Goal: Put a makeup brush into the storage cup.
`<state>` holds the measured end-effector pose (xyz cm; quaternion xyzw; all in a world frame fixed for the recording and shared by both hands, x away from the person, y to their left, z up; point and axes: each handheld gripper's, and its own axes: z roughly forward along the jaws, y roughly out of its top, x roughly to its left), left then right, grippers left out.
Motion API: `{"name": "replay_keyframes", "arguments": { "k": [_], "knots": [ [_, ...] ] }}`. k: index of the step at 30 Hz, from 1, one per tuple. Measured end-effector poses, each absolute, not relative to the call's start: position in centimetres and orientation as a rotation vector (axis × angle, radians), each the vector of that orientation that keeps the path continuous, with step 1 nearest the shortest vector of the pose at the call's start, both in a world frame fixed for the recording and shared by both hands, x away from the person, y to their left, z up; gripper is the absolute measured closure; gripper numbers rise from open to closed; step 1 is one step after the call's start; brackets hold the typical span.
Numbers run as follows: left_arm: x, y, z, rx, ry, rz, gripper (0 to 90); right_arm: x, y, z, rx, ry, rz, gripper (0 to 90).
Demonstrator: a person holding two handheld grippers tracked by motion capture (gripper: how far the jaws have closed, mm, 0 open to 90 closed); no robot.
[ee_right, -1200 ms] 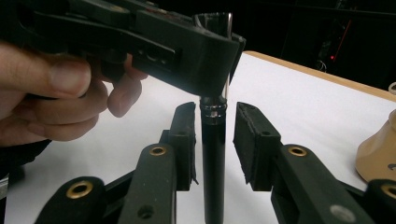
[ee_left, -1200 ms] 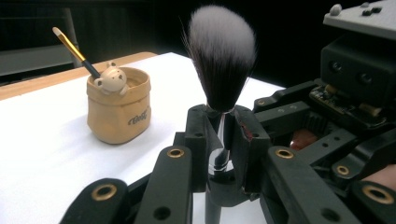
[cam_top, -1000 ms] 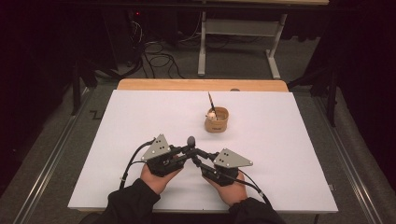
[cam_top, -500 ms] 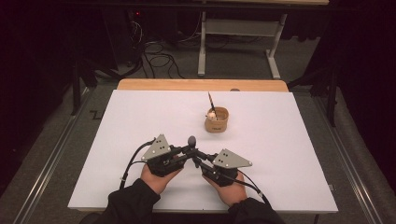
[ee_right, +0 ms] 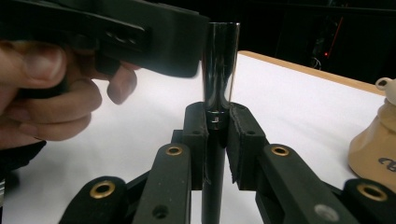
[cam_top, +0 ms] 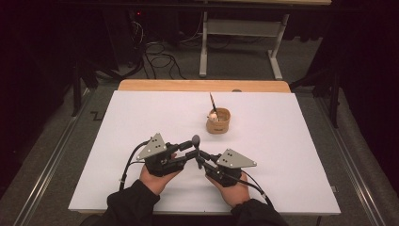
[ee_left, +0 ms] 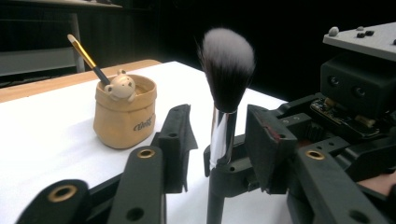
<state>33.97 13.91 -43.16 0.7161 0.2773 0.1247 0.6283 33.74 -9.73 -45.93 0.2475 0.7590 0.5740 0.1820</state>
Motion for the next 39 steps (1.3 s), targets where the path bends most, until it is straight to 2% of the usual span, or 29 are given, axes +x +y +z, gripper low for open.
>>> {"name": "replay_keyframes", "arguments": {
  "k": [11,23,39],
  "knots": [
    [34.3,15.8,-43.4,1.676,0.688,0.325,45.0,34.0,-10.6,-45.8,0.714,2.125,1.608,80.3],
    [34.2,17.9,-43.9,1.707,0.736,0.428,35.6,34.2,-11.6,-45.5,0.728,2.105,1.606,80.3],
    [33.8,20.7,-45.1,1.762,0.806,0.481,21.1,34.4,-12.7,-45.2,0.735,2.09,1.599,80.2]
  ]
}}
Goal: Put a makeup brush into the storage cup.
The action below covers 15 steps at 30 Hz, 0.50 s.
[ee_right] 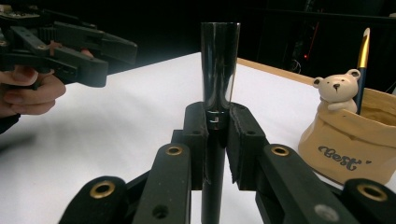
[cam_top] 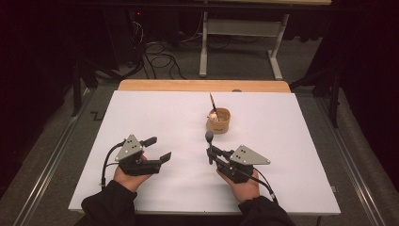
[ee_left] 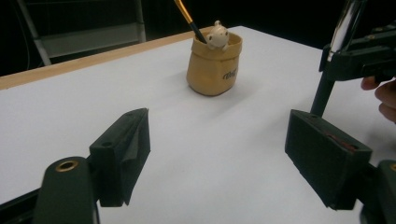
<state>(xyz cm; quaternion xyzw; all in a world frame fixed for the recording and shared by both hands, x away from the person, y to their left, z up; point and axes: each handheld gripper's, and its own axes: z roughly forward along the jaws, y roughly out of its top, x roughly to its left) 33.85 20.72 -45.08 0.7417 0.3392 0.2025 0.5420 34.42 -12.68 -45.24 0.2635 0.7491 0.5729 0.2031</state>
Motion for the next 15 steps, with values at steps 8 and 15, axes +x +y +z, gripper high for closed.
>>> {"name": "replay_keyframes", "arguments": {
  "k": [8,15],
  "knots": [
    [33.4,21.9,-45.7,1.776,0.813,0.486,16.1,34.5,-13.1,-45.2,0.742,2.082,1.593,80.2],
    [33.3,22.7,-46.1,1.78,0.838,0.483,11.8,34.6,-13.5,-45.2,0.749,2.077,1.588,80.2]
  ]
}}
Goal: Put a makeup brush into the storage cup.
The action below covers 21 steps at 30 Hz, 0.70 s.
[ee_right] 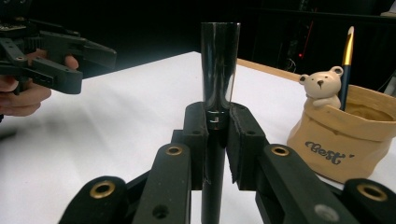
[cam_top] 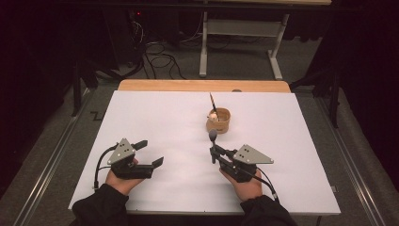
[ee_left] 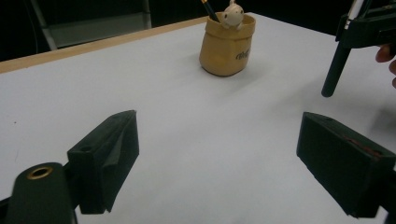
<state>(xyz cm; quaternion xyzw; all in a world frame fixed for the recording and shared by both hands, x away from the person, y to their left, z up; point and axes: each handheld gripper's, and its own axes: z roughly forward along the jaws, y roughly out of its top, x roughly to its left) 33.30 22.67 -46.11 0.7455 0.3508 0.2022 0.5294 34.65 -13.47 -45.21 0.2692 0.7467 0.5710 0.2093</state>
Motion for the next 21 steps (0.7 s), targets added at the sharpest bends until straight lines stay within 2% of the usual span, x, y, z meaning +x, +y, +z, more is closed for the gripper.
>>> {"name": "replay_keyframes", "arguments": {
  "k": [21],
  "knots": [
    [33.3,22.4,-46.0,1.755,0.838,0.466,0.2,34.9,-15.2,-44.7,0.792,2.017,1.577,80.3]
  ]
}}
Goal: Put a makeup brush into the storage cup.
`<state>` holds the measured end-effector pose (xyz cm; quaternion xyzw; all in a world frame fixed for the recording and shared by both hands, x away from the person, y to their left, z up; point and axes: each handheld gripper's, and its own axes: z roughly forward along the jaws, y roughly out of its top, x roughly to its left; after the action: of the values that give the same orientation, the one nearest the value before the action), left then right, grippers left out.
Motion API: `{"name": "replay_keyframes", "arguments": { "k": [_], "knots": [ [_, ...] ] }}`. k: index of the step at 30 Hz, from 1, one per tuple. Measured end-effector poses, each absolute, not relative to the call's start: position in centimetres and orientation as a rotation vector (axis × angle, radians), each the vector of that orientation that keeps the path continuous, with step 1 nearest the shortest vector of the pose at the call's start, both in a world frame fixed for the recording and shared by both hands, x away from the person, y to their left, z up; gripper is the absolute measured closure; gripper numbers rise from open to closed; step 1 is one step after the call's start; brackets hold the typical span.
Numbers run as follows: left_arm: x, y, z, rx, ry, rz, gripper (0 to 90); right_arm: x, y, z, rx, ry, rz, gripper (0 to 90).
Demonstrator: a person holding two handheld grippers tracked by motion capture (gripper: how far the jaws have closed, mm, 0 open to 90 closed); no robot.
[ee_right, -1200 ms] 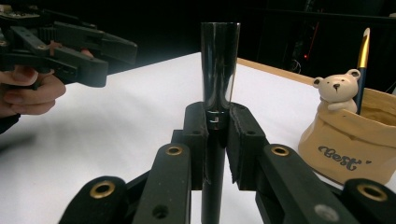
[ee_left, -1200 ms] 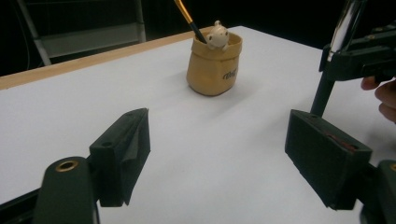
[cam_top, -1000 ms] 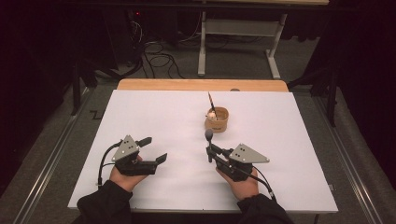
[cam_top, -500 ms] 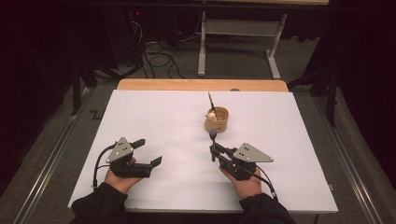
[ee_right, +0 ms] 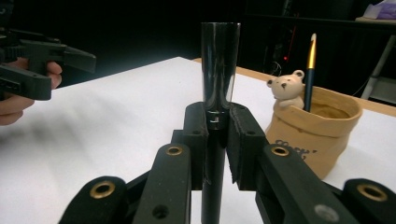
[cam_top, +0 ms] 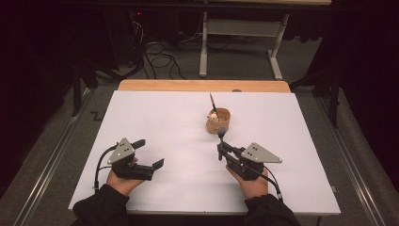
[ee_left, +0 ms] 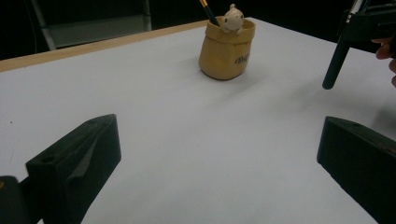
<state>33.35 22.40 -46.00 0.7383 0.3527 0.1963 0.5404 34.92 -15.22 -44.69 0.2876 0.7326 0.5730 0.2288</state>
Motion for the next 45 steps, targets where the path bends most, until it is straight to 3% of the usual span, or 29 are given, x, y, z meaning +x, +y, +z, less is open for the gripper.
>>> {"name": "replay_keyframes", "arguments": {
  "k": [45],
  "knots": [
    [33.3,22.2,-46.0,1.765,0.823,0.453,0.4,36.2,-20.0,-43.9,0.917,1.867,1.544,80.3]
  ]
}}
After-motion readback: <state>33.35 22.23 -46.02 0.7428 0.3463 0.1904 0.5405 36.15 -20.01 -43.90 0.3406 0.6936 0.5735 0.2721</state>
